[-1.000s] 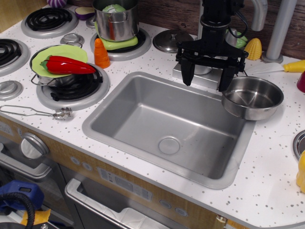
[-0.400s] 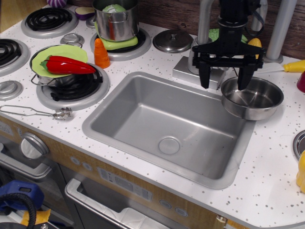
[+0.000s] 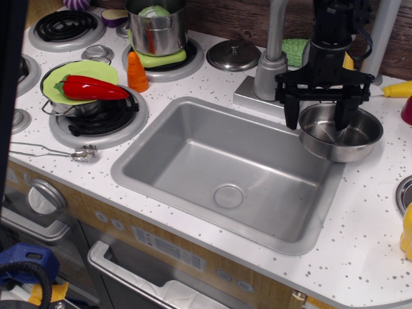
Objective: Put pan in sink
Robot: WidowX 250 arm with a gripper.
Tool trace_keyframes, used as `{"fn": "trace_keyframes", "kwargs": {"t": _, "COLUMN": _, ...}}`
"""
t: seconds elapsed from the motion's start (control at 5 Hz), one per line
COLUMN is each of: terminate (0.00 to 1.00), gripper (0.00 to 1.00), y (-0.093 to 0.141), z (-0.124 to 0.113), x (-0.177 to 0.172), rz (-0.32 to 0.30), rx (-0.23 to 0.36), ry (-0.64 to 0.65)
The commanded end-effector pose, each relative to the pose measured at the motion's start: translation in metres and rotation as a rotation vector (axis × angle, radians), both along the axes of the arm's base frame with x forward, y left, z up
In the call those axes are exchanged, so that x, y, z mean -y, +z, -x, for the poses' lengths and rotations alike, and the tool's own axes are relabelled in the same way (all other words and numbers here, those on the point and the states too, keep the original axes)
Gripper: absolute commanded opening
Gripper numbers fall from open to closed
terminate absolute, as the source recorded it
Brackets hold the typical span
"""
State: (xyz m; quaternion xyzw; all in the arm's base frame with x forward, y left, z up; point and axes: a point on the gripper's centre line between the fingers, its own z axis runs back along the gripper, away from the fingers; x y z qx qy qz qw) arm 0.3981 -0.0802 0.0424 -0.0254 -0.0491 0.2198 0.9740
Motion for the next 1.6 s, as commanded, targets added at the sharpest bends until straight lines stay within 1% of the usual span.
{"fn": "trace_keyframes", "kwargs": {"t": 0.0, "terminate": 0.0, "gripper": 1.0, "y": 0.008, "z": -0.002, "x": 0.006, "rz": 0.012, "rx": 0.028, "ry": 0.042}}
{"fn": "trace_keyframes", "kwargs": {"t": 0.2, "terminate": 0.0, "gripper": 1.0, "y": 0.003, "z": -0.001, "x": 0.007, "rz": 0.01, "rx": 0.027, "ry": 0.053}}
{"fn": "trace_keyframes", "kwargs": {"t": 0.4, "terminate": 0.0, "gripper": 1.0, "y": -0.004, "z": 0.004, "x": 0.004, "rz": 0.037, "rx": 0.029, "ry": 0.056}}
{"fn": "trace_keyframes", "kwargs": {"t": 0.6, "terminate": 0.0, "gripper": 1.0, "y": -0.011, "z": 0.01, "x": 0.001, "rz": 0.04, "rx": 0.032, "ry": 0.064}}
{"fn": "trace_keyframes", "kwargs": {"t": 0.8, "terminate": 0.0, "gripper": 0.0, "y": -0.016, "z": 0.013, "x": -0.004, "rz": 0.074, "rx": 0.033, "ry": 0.068}}
{"fn": "trace_keyframes", "kwargs": {"t": 1.0, "terminate": 0.0, "gripper": 0.0, "y": -0.015, "z": 0.012, "x": -0.004, "rz": 0.06, "rx": 0.029, "ry": 0.075}}
{"fn": "trace_keyframes", "kwargs": {"t": 1.2, "terminate": 0.0, "gripper": 0.0, "y": -0.008, "z": 0.014, "x": -0.008, "rz": 0.044, "rx": 0.015, "ry": 0.059}}
{"fn": "trace_keyframes", "kwargs": {"t": 1.4, "terminate": 0.0, "gripper": 0.0, "y": -0.001, "z": 0.021, "x": -0.016, "rz": 0.022, "rx": 0.002, "ry": 0.021}}
